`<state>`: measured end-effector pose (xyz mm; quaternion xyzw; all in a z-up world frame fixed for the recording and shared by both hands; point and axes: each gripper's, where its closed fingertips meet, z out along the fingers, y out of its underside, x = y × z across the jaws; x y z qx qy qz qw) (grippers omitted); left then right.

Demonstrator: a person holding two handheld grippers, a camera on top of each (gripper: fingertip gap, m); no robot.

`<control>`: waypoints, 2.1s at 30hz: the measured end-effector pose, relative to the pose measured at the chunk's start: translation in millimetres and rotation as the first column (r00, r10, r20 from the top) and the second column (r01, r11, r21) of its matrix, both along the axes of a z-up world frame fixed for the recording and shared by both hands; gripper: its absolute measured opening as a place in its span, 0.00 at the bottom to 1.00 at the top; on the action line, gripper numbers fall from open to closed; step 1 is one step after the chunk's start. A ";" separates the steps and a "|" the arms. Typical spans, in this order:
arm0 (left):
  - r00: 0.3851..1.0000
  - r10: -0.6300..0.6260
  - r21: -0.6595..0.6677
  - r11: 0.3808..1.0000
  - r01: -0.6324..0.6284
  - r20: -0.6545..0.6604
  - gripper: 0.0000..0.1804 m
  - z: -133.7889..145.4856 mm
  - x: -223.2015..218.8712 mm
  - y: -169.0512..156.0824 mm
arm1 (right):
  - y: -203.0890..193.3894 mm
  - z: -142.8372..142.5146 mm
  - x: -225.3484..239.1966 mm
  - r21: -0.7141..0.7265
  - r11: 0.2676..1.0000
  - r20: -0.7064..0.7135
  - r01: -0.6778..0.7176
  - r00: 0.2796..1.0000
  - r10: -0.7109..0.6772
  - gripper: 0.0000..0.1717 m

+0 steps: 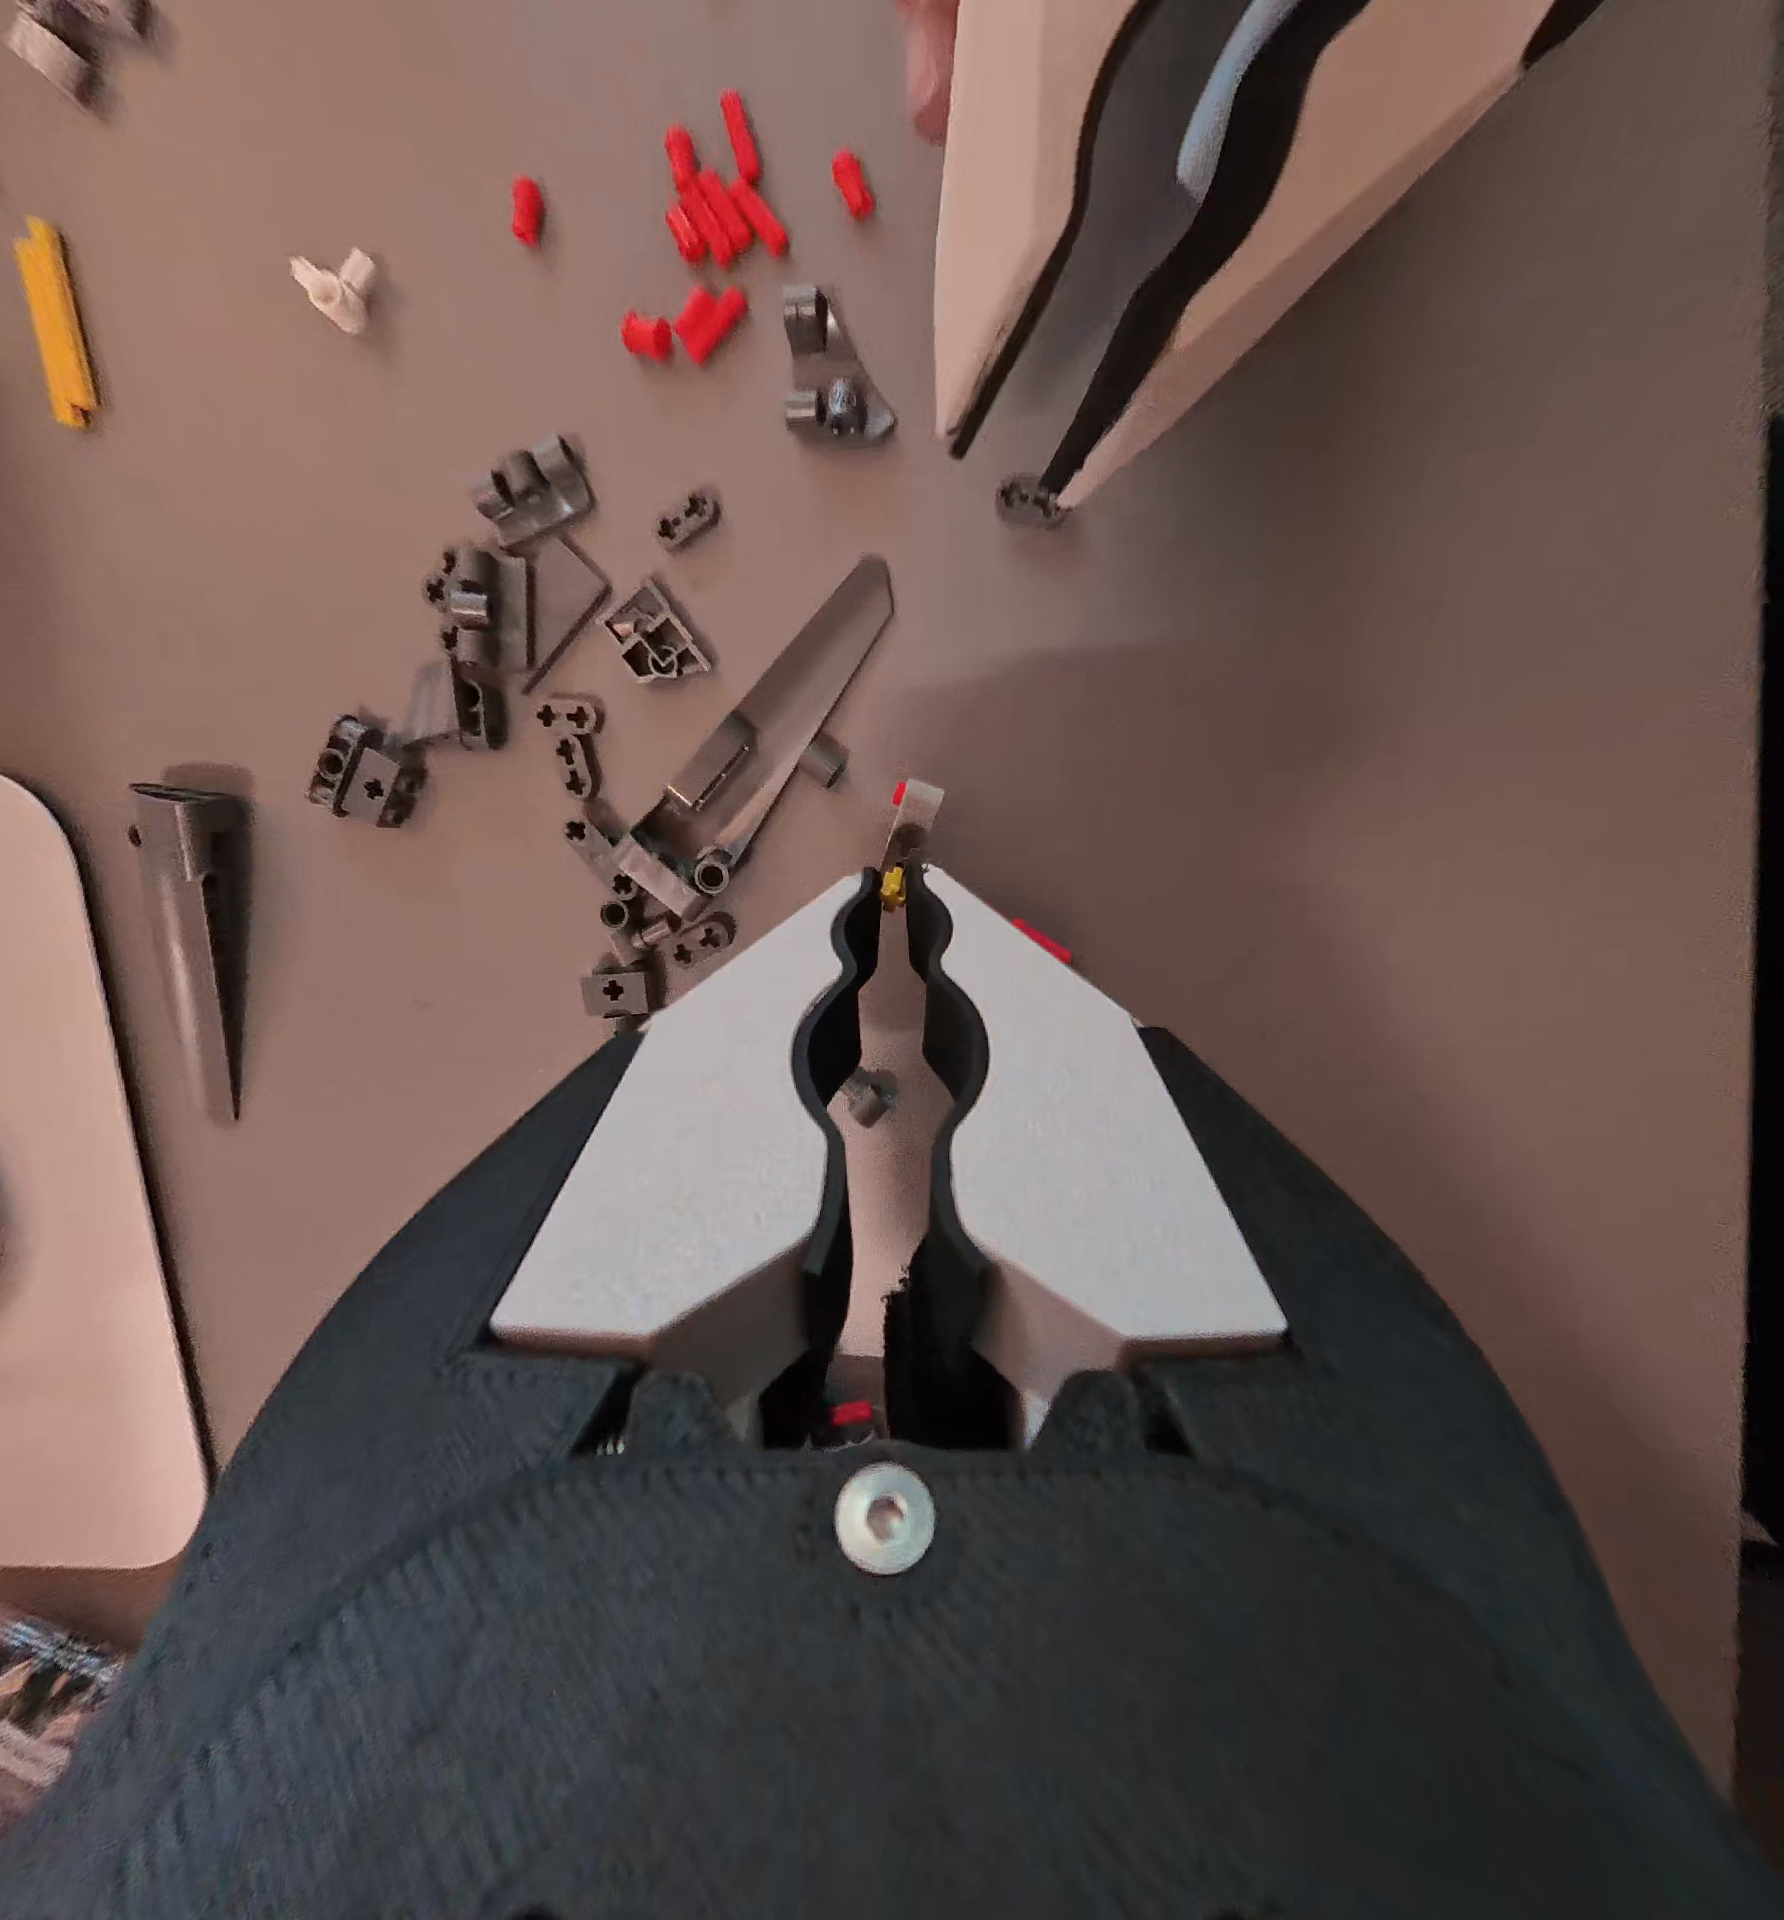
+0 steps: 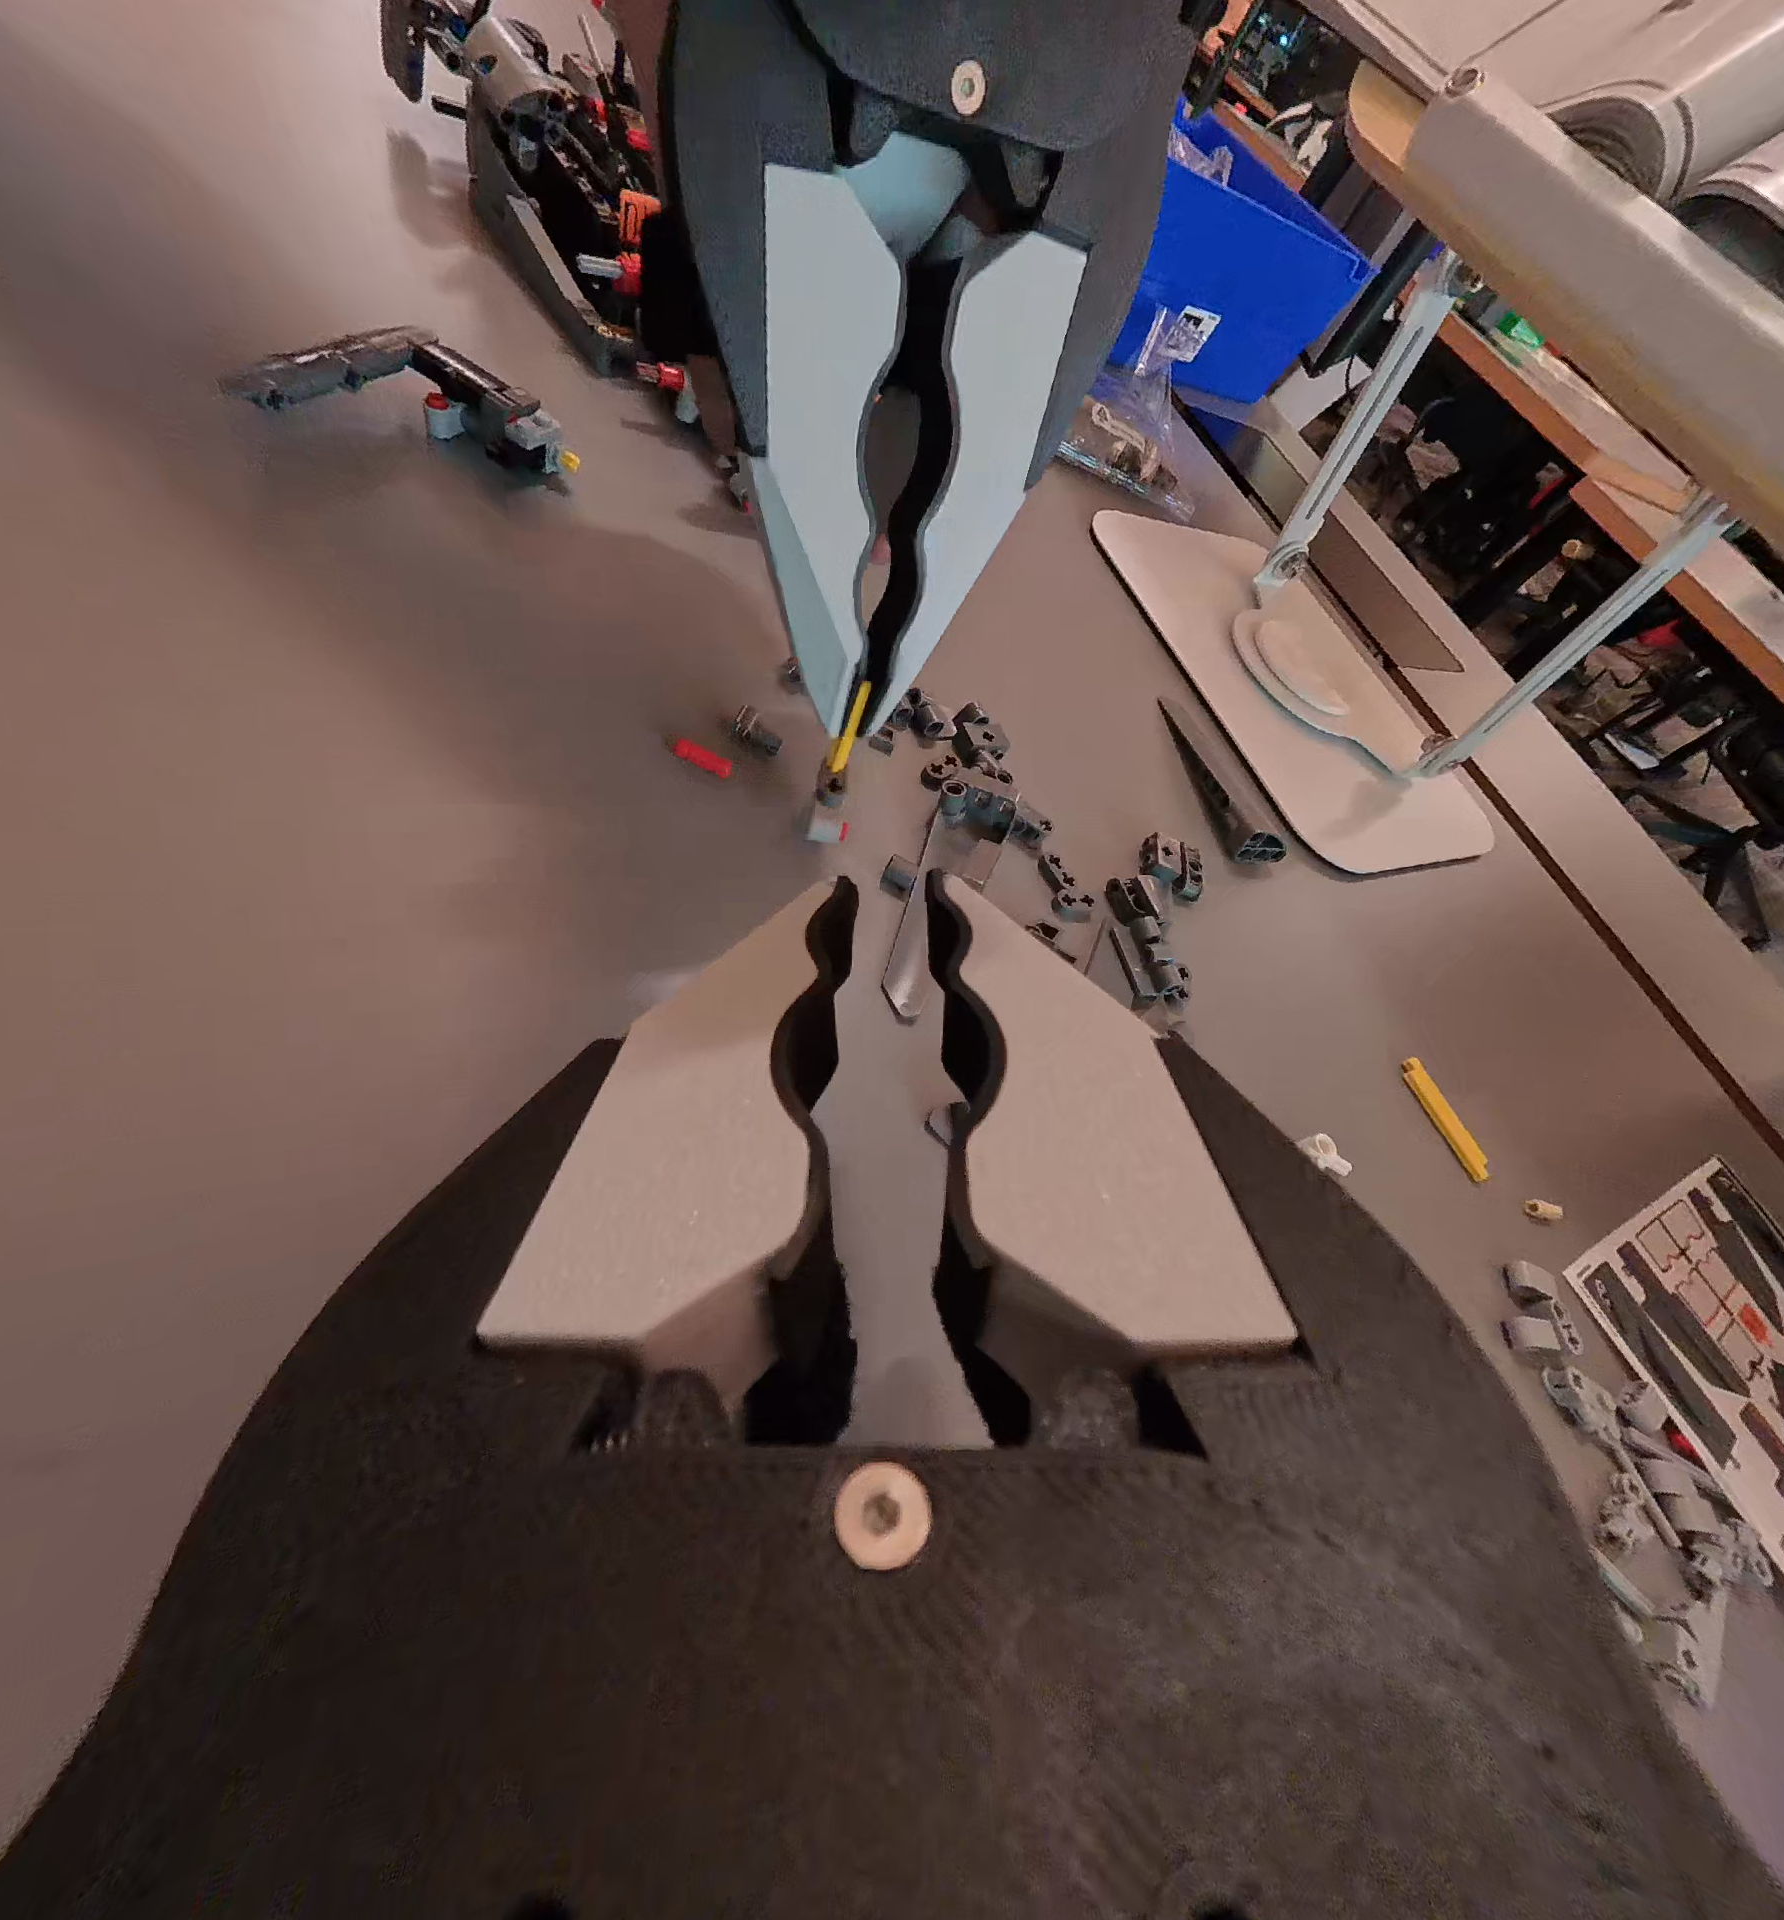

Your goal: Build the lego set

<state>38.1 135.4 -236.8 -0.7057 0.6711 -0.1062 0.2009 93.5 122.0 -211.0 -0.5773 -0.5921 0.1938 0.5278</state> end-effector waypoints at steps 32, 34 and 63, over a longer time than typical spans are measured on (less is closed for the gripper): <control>0.994 0.043 0.184 0.981 -0.061 0.103 0.18 38.7 -8.2 -8.1 | -8.7 -28.5 17.6 -0.148 0.988 0.149 0.034 0.989 -0.011 0.13; 0.991 0.052 0.194 0.978 -0.076 0.126 0.18 38.2 -12.8 -11.9 | -9.5 -35.6 19.9 -0.183 0.981 0.201 0.066 0.979 -0.028 0.12; 0.950 0.002 0.343 0.932 -0.116 0.313 0.12 26.7 -43.1 -22.0 | -7.6 -47.8 2.8 -0.387 0.858 0.316 0.338 0.923 -0.221 0.12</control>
